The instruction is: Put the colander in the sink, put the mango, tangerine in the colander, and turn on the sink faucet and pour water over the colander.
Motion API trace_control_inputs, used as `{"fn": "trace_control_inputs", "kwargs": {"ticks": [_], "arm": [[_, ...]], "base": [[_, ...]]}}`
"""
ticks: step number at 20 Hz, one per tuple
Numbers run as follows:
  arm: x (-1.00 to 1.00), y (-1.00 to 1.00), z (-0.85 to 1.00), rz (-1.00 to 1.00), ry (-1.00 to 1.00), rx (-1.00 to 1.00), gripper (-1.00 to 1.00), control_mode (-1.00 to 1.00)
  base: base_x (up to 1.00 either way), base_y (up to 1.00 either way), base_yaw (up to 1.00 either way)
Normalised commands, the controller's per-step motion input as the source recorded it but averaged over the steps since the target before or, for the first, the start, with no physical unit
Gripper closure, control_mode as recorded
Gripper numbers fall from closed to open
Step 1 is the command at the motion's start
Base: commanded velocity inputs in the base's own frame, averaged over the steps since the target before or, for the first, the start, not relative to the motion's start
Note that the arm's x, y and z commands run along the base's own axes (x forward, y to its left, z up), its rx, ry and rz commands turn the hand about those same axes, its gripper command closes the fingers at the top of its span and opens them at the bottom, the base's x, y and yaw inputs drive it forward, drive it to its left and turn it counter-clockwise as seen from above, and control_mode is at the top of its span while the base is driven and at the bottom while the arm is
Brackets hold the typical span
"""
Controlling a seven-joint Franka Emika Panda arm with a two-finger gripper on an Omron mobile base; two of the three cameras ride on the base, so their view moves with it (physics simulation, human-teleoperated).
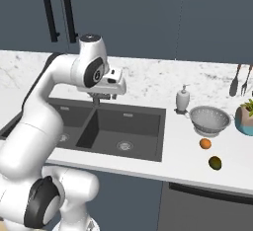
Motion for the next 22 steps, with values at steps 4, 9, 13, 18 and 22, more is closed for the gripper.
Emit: {"fn": "trace_control_inputs", "kwargs": {"ticks": [4, 9, 13, 18, 22], "arm": [[0.29, -0.76, -0.18, -0.05, 0.0, -0.09, -1.0, -1.0], [0.39, -0.51, -0.44, -0.04, 0.02, -0.16, -1.0, -1.0], [0.29, -0.47, -0.51, -0.05, 0.01, -0.22, -1.0, -1.0], [0.09, -0.55, -0.39, -0.03, 0.0, -0.19, -1.0, -1.0], [0.0, -0.66, -0.31, 0.0, 0.0, -0.13, -1.0, -1.0]], "base": [[0.0, 0.0, 0.0], [0.0, 0.0, 0.0], [0.0, 0.0, 0.0], [0.0, 0.0, 0.0], [0.0, 0.0, 0.0]]}}
